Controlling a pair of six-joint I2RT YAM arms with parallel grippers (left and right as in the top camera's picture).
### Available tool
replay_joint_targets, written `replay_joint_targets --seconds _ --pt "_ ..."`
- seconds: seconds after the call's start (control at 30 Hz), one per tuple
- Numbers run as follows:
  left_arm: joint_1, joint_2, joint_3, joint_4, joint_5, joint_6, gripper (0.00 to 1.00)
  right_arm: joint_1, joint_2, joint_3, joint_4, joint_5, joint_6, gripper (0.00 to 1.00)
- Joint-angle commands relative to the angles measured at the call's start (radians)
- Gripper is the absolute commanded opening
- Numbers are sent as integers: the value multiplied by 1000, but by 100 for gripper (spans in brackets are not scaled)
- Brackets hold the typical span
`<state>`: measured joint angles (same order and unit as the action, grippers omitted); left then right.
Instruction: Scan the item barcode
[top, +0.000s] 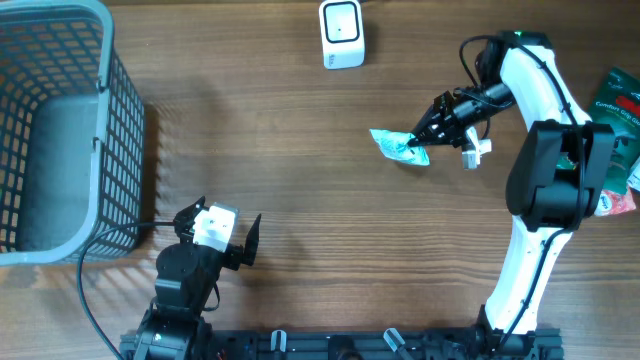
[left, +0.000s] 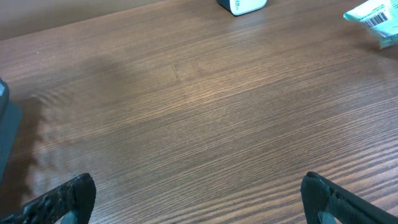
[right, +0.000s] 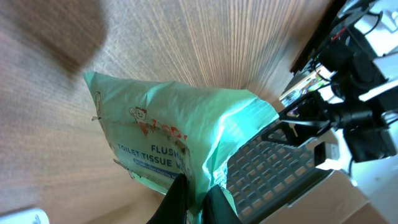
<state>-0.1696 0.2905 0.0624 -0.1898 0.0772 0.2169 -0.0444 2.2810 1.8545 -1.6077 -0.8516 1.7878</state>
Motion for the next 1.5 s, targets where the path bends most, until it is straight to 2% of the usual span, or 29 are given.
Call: replay_joint_targets --seconds 0.0,0.17,0.33,0.37,0.47,0.57,0.6,0.67,0.77,0.83,0.87,0.9,0.93,1.0,1.03,1.07,1.2,1.27,1.3,1.33,1.37,1.4,1.43,1.47 --pt "4 -3 -5 1 12 12 100 8 -18 -5 -3 -70 14 5" --pt "4 -3 -5 1 12 12 100 7 -18 -5 -3 -92 -70 5" --pt "4 -3 -5 1 12 12 100 7 -18 -5 -3 -119 -262 5" --pt "4 -3 -5 0 12 12 100 7 -18 -5 -3 -142 -331 5" --pt "4 -3 -5 0 12 12 100 9 -19 -4 -4 -206 -831 4" --pt "4 -3 -5 0 12 12 100 13 -30 -3 -4 -283 -1124 5" --pt "4 -3 -5 1 12 12 100 13 -41 -1 1 -261 -1156 5" --pt "4 -3 -5 0 12 12 100 13 -60 8 87 -203 -1098 5" --pt "4 -3 -5 1 12 12 100 24 -80 13 308 -113 -858 5" --pt "4 -3 -5 0 12 12 100 50 -82 13 535 -116 -732 5" --pt "4 -3 -5 0 12 12 100 68 -82 13 643 -126 -713 5" --pt "4 -3 -5 0 12 12 100 83 -82 13 704 -132 -686 5" --pt "4 -3 -5 1 12 12 100 99 -82 13 769 -132 -570 5" --pt "4 -3 -5 1 12 12 100 126 -82 13 843 -121 -443 5" --pt "4 -3 -5 1 12 12 100 133 -82 13 847 -94 -429 5" --pt "4 -3 -5 1 12 12 100 146 -86 13 829 5 -482 4" --pt "4 -3 -5 1 12 12 100 141 -94 13 807 45 -687 5" --pt "4 -3 -5 0 12 12 100 117 -114 13 732 111 -745 5" --pt "4 -3 -5 1 12 12 100 104 -129 13 680 170 -767 8" --pt "4 -3 -5 1 12 12 100 90 -145 13 627 233 -779 16" --pt "4 -3 -5 0 12 12 100 74 -158 13 572 294 -779 34" --pt "4 -3 -5 0 12 12 100 55 -168 13 510 354 -779 84" --pt "4 -3 -5 1 12 12 100 38 -171 13 467 394 -793 92" --pt "4 -3 -5 1 12 12 100 29 -170 12 455 408 -804 94"
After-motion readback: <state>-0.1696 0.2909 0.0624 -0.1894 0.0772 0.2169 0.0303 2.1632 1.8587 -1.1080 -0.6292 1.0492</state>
